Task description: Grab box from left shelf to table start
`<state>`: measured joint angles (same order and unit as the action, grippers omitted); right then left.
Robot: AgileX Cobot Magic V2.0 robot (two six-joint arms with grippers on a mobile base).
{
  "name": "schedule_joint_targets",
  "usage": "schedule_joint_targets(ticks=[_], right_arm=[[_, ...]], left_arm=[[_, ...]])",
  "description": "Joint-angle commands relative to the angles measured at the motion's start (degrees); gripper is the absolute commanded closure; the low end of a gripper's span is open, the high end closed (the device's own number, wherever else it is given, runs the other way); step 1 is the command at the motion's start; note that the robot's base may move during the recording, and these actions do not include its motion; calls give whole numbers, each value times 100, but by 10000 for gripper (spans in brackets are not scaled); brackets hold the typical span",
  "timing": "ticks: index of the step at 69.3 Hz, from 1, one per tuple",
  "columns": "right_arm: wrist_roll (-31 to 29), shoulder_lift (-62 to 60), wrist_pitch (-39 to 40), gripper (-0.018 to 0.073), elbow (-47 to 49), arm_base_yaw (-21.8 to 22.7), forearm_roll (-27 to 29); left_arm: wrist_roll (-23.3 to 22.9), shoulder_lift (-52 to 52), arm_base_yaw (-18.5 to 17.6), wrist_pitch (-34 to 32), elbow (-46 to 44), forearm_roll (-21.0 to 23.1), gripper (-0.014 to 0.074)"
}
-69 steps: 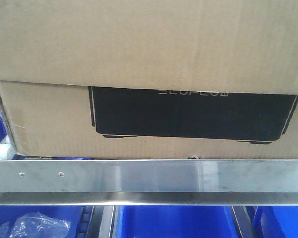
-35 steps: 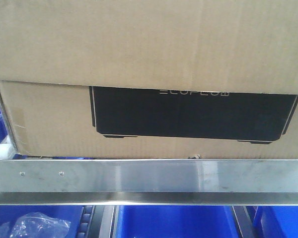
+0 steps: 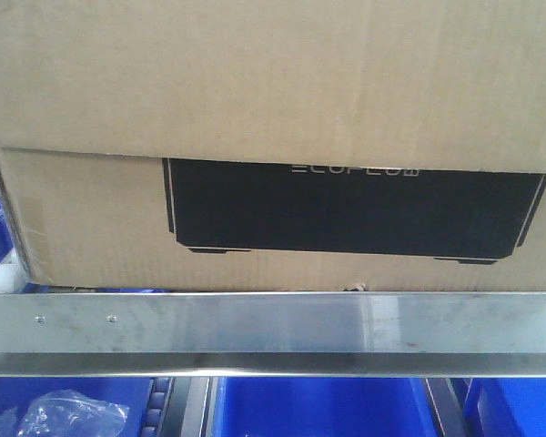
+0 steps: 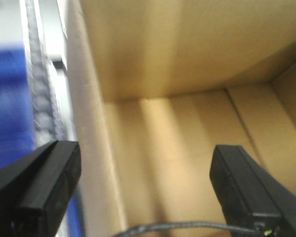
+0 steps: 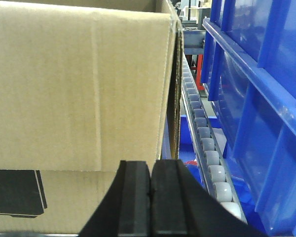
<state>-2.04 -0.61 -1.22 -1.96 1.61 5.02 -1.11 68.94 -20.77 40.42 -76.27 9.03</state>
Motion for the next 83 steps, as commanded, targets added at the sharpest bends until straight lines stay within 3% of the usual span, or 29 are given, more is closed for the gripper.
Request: schedule_joint_targets(ticks=[1,18,32,39,52,57,83], right_arm=[[-43,-55,582,510,0,-2,-7],[10,-55,323,510,592,-2,115],[5,39,-564,503,1677,-2,-92],[5,269,-843,401,2135,-2,-117],[5,988,-1371,27,2915,-2,-117],[5,1364,-1821,-55,3309,-2,-117],[5,3671,-3638,-64,5584,-2,-117]], left_arm=[[-183,159,61,22,-618,147,150],[-262,1004,71,826,-1314,122,150],[-265,1253,71,879,-1317,-121,150],[-275,1308,71,879,-1317,-248,150],[-275,1321,71,869,-1317,-306,150],[-275,1321,71,869,-1317,-365,150],[-275,1321,71,869,-1317,-380,150]])
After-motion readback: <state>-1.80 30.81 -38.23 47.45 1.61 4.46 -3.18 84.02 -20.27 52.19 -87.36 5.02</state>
